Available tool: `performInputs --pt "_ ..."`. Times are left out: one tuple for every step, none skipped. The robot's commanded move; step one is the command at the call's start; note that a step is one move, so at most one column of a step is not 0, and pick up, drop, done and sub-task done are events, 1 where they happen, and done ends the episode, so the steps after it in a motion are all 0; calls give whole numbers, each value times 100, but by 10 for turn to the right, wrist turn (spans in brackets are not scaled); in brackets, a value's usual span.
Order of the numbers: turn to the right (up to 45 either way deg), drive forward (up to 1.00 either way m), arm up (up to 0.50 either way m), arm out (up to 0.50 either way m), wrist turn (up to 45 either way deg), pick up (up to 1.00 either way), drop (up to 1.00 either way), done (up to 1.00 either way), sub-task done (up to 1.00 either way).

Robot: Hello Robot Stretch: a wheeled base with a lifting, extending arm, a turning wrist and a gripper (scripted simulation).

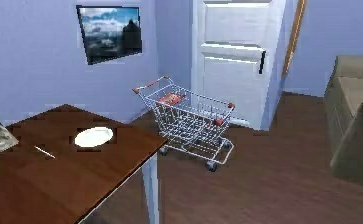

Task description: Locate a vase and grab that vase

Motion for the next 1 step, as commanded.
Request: performInputs --pt "-450 0 0 0 0 0 0 0 0"
